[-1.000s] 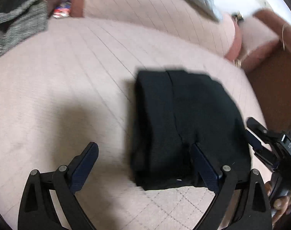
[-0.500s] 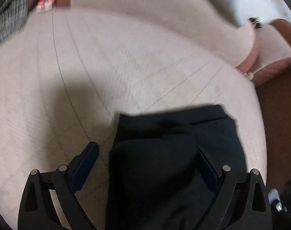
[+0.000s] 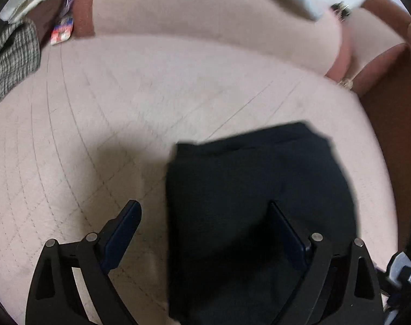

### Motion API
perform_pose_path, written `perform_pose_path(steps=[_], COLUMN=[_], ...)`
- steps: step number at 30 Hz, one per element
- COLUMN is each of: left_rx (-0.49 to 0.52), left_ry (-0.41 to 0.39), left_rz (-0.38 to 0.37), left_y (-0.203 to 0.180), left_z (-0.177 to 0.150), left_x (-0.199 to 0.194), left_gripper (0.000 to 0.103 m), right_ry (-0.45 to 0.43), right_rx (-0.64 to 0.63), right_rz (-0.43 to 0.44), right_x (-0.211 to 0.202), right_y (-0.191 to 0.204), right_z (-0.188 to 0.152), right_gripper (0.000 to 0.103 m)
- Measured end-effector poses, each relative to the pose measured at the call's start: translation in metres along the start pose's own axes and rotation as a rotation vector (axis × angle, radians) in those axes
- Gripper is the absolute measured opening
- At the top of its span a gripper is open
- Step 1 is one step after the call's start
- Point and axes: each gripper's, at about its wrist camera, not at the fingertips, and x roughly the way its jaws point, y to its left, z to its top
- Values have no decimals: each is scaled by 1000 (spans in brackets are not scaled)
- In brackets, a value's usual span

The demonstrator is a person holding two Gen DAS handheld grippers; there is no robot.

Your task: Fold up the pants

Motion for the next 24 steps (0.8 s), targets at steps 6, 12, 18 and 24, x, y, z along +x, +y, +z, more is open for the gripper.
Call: perform_pose_path(steps=[6,12,18,24], left_rx=[-40,36,15,-35], left_ry=[-33,-149,-36,-158], left_rz=[-69,-34,-42,-115], left_y=[8,-1,2,-2], left_z=[-3,-51,-63,-14], left_x=[-25,-65,-38,-64], left_gripper=[94,94,91,91], right_ry=[-31,-26,-43,-102], right_rx=[-52,-44,-9,48], right_rz=[-81,-144,-131,-80], right_x=[-6,-3,-7,-27], right_y=[9,4,-2,-11], right_z=[-2,-2,0,6], right_gripper=[67,71,72,75])
